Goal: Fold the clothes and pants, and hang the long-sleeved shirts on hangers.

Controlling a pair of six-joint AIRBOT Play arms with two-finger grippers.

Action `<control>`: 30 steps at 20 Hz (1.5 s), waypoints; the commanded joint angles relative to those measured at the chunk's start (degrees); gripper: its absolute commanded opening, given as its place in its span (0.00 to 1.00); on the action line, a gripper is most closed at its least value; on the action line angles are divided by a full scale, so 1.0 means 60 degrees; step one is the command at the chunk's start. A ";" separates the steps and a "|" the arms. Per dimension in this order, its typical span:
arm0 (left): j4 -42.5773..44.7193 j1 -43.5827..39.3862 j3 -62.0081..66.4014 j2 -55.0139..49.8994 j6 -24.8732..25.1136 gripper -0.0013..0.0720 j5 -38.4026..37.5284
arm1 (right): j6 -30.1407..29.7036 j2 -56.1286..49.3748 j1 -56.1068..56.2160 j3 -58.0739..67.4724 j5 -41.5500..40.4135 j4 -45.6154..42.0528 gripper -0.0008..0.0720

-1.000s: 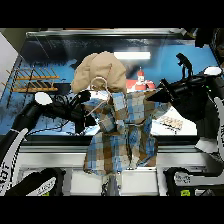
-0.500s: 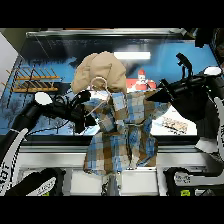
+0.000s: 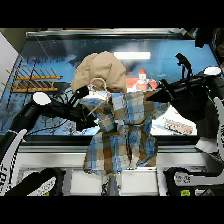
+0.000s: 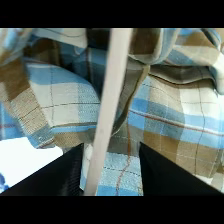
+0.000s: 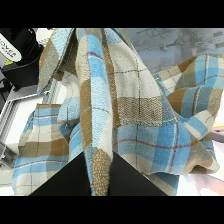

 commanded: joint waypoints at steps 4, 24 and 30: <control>-0.0004 0.1359 0.0000 0.1574 -0.1963 0.49 0.0033 | 0.0226 -0.0004 0.0000 0.0000 -0.0324 0.0295 0.03; -0.0069 -0.0117 -0.4430 0.4368 -1.0171 0.78 0.6808 | 0.1020 0.2014 0.0000 0.0004 -0.2568 0.2142 0.03; -0.0590 -0.1118 -0.3275 0.1872 -0.9715 0.78 0.7563 | 0.1020 0.2018 0.0000 0.0004 -0.2572 0.2135 0.03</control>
